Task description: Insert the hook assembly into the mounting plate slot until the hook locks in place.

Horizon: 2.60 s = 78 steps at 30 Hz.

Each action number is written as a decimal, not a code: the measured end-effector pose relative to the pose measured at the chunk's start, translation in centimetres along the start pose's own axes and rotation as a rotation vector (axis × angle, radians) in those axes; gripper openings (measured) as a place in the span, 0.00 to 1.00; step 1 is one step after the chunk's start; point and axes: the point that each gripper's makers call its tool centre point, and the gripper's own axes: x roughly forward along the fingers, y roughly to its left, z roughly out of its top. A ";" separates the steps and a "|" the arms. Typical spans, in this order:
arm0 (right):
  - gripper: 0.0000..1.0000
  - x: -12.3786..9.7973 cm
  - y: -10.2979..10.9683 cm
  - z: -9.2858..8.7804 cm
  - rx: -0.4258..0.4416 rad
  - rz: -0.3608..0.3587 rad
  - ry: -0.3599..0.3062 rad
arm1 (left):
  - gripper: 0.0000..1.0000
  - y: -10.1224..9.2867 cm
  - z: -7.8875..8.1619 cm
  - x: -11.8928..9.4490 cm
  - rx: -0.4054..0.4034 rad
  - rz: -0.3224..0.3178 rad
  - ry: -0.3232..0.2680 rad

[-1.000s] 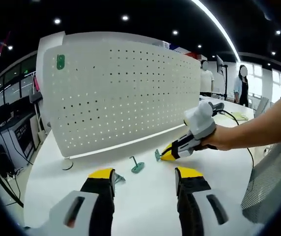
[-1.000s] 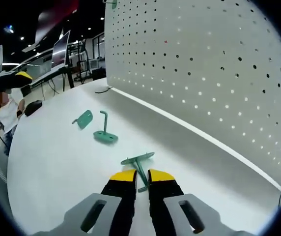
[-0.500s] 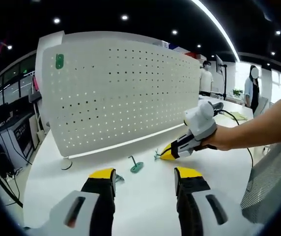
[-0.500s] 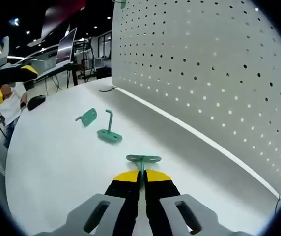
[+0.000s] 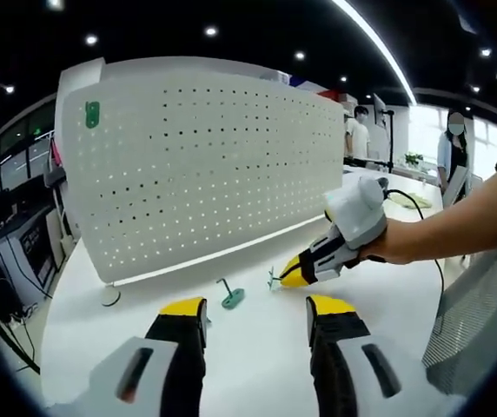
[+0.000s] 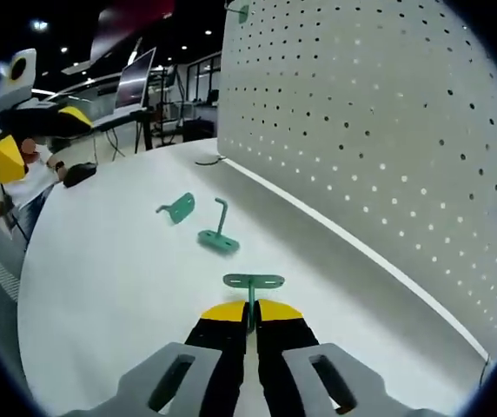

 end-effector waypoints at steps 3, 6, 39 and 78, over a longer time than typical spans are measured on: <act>0.02 -0.4 0.5 0.6 -0.021 0.005 -0.011 | 0.47 -0.3 0.2 0.3 0.011 -0.007 0.001; 0.02 -0.9 1.1 1.4 -0.040 0.017 -0.032 | 0.45 -0.3 0.6 0.5 0.021 -0.009 -0.004; 0.02 -7.0 5.1 10.0 -0.337 -0.027 -0.174 | 0.38 -1.0 6.9 3.3 0.126 -0.044 -0.069; 0.02 -8.1 7.0 12.7 -0.550 -0.082 -0.188 | 0.07 -1.1 7.0 4.5 0.114 -0.004 -0.001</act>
